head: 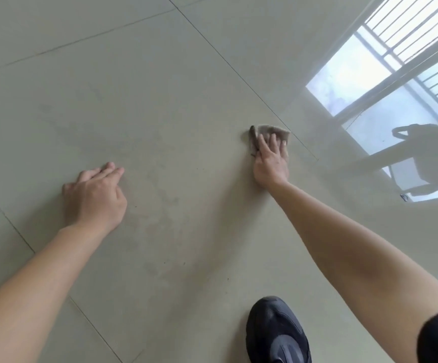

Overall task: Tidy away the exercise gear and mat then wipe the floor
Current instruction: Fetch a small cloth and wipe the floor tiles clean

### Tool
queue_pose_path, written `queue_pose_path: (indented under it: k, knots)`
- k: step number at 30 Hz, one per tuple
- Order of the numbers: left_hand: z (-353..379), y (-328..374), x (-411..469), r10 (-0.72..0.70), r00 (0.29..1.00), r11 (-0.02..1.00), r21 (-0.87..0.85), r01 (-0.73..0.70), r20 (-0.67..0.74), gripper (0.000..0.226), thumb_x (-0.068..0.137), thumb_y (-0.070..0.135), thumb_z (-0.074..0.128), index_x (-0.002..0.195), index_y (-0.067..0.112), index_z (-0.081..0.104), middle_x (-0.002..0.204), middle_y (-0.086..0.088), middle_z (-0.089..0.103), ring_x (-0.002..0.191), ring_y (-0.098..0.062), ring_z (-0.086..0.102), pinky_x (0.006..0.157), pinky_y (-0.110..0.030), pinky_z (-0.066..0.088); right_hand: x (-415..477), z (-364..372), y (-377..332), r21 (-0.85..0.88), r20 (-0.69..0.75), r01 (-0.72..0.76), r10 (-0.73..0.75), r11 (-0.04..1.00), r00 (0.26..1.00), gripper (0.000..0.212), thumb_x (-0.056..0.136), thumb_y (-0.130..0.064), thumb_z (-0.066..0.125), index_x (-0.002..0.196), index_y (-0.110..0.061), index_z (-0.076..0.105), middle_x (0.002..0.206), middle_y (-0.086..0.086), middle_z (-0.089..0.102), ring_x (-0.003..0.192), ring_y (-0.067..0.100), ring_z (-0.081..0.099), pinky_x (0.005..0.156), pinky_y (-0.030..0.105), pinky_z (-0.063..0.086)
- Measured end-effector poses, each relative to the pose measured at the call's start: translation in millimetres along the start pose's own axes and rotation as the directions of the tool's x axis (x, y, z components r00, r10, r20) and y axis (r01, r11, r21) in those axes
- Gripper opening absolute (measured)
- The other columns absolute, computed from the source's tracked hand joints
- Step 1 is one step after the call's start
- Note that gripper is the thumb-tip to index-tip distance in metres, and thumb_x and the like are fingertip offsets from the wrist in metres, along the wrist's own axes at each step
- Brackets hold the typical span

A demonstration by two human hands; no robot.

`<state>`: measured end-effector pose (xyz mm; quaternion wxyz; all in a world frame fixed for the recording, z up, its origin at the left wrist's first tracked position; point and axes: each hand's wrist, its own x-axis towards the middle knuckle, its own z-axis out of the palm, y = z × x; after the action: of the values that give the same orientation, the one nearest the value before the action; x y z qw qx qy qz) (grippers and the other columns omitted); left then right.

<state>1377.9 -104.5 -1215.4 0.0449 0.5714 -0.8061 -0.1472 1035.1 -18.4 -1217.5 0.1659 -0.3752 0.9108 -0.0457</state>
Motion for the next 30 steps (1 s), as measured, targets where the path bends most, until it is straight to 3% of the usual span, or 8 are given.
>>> queue_pose_path:
  k: [4, 8, 12, 14, 17, 22, 27, 30]
  knots:
    - [-1.3, -4.5, 9.9, 0.038, 0.987, 0.998, -0.040, -0.045, -0.154, 0.050, 0.077, 0.019, 0.037, 0.111, 0.008, 0.072, 0.114, -0.015, 0.071, 0.094, -0.041, 0.062, 0.078, -0.047, 0.047, -34.9, 30.4, -102.3, -0.038, 0.155, 0.543, -0.532, 0.839, 0.833, 0.053, 0.104, -0.027, 0.036, 0.156, -0.036, 0.025, 0.168, 0.003, 0.008, 0.154, 0.030, -0.004, 0.124, 0.041, 0.004]
    - [7.0, -15.8, 24.0, -0.012, 0.982, 1.000, -0.028, 0.007, -0.187, 0.055, 0.079, 0.021, 0.038, 0.124, 0.005, 0.063, 0.138, -0.019, 0.056, 0.118, -0.042, 0.053, 0.096, -0.052, 0.040, -17.8, 37.4, -114.2, -0.019, 0.257, 0.823, -0.793, 0.567, 0.552, 0.050, 0.103, -0.025, 0.038, 0.152, -0.037, 0.036, 0.166, 0.004, 0.020, 0.154, 0.026, 0.008, 0.123, 0.037, 0.010]
    - [8.8, -24.7, 32.5, -0.088, 0.992, 0.996, -0.019, 0.087, -0.091, 0.062, 0.082, 0.025, 0.031, 0.135, 0.004, 0.055, 0.150, -0.014, 0.045, 0.139, -0.034, 0.038, 0.108, -0.057, 0.029, 62.9, 0.9, -31.6, -0.048, 0.018, 0.334, -0.333, 0.942, 0.943, 0.063, 0.095, -0.019, 0.035, 0.153, -0.045, 0.028, 0.165, 0.002, 0.020, 0.153, 0.025, 0.012, 0.123, 0.040, 0.018]
    - [7.8, -25.7, 34.3, -0.077, 0.994, 0.997, -0.010, 0.076, -0.083, 0.062, 0.080, 0.024, 0.032, 0.134, 0.005, 0.057, 0.148, -0.013, 0.047, 0.138, -0.032, 0.040, 0.106, -0.055, 0.030, 86.4, -22.1, 12.2, -0.026, 0.016, -0.003, 0.004, 1.000, 1.000, 0.058, 0.100, -0.024, 0.034, 0.155, -0.039, 0.025, 0.167, 0.001, 0.011, 0.154, 0.026, 0.004, 0.124, 0.043, 0.010]
    - [8.0, -27.7, 34.1, -0.059, 0.994, 0.998, 0.019, 0.061, -0.097, 0.060, 0.079, 0.023, 0.034, 0.130, 0.006, 0.060, 0.145, -0.013, 0.051, 0.135, -0.033, 0.045, 0.102, -0.054, 0.033, 89.6, -24.8, 0.4, -0.003, 0.033, -0.184, 0.184, 0.983, 0.982, 0.057, 0.103, -0.026, 0.031, 0.158, -0.032, 0.019, 0.168, 0.004, 0.001, 0.154, 0.030, -0.005, 0.125, 0.039, 0.001]
    - [6.3, -30.7, 36.7, -0.042, 0.985, 0.999, 0.024, 0.046, -0.167, 0.053, 0.078, 0.021, 0.039, 0.121, 0.007, 0.067, 0.135, -0.014, 0.060, 0.124, -0.034, 0.055, 0.095, -0.051, 0.037, 61.1, 25.3, -135.8, -0.065, 0.052, 0.345, -0.342, 0.936, 0.938, 0.061, 0.098, -0.028, 0.039, 0.156, -0.041, 0.022, 0.166, 0.003, 0.013, 0.153, 0.033, 0.003, 0.123, 0.042, 0.015]
    - [0.8, -34.5, 54.4, -0.037, 0.965, 0.999, 0.021, 0.044, -0.258, 0.046, 0.082, 0.019, 0.042, 0.118, 0.006, 0.065, 0.125, -0.020, 0.061, 0.108, -0.042, 0.055, 0.092, -0.052, 0.039, 12.8, 55.2, -209.7, -0.123, 0.269, 0.854, -0.811, 0.506, 0.520, 0.050, 0.105, -0.036, 0.036, 0.155, -0.036, 0.028, 0.166, 0.006, 0.017, 0.153, 0.029, 0.006, 0.124, 0.039, 0.009]
    - [-3.7, -35.7, 71.0, -0.067, 0.985, 0.996, 0.046, 0.076, -0.160, 0.049, 0.092, 0.022, 0.041, 0.136, 0.004, 0.051, 0.152, -0.023, 0.037, 0.139, -0.039, 0.033, 0.109, -0.058, 0.025, 55.5, 36.3, -177.7, -0.094, 0.165, 0.798, -0.782, 0.595, 0.602, 0.050, 0.104, -0.032, 0.041, 0.152, -0.042, 0.033, 0.165, 0.003, 0.022, 0.153, 0.024, 0.014, 0.123, 0.036, 0.017]
